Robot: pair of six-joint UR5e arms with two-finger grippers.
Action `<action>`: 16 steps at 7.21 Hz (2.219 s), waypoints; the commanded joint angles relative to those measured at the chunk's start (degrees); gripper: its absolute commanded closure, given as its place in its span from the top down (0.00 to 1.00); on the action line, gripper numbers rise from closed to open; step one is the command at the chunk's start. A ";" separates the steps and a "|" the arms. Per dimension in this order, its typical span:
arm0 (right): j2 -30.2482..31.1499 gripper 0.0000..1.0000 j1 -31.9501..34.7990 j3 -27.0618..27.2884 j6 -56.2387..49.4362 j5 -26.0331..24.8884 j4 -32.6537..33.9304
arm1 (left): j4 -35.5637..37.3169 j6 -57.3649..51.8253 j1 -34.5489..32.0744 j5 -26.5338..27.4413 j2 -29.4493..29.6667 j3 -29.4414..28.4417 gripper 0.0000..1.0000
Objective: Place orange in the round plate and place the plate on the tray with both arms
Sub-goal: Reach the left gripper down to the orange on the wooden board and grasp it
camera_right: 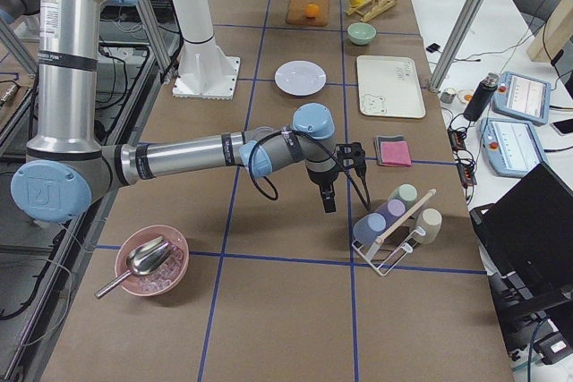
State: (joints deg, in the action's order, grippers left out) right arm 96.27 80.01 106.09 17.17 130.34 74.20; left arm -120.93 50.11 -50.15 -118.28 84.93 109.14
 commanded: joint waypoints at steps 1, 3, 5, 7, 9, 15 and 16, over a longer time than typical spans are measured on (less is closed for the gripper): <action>0.06 1.00 0.06 0.08 -0.03 0.00 -0.02 | -0.19 1.04 4.00 2.61 0.58 -1.02 0.99; 0.06 1.00 -0.03 0.08 -0.03 0.00 -0.02 | -0.19 0.60 4.10 3.40 0.93 -1.99 0.99; 0.06 1.00 0.06 0.08 -0.03 0.00 -0.02 | -0.27 0.34 4.10 4.02 4.16 -6.10 0.99; 0.06 1.00 0.06 0.08 -0.03 0.00 -0.02 | -0.54 0.25 4.10 4.20 5.77 -8.41 0.99; 0.06 1.00 0.06 0.08 -0.03 0.00 -0.02 | -0.71 -1.41 4.10 4.38 5.68 -9.47 0.99; -0.03 1.00 -0.02 0.08 -0.03 0.00 -0.02 | -2.47 -1.42 4.36 4.55 4.98 -8.77 0.00; -0.03 1.00 -0.03 0.08 0.06 0.00 -0.02 | -2.12 -1.33 4.19 3.86 4.89 -6.33 0.00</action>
State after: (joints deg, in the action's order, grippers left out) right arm 96.24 80.00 106.17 17.16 130.34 74.18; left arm -123.20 48.71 -45.83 -113.89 89.94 100.76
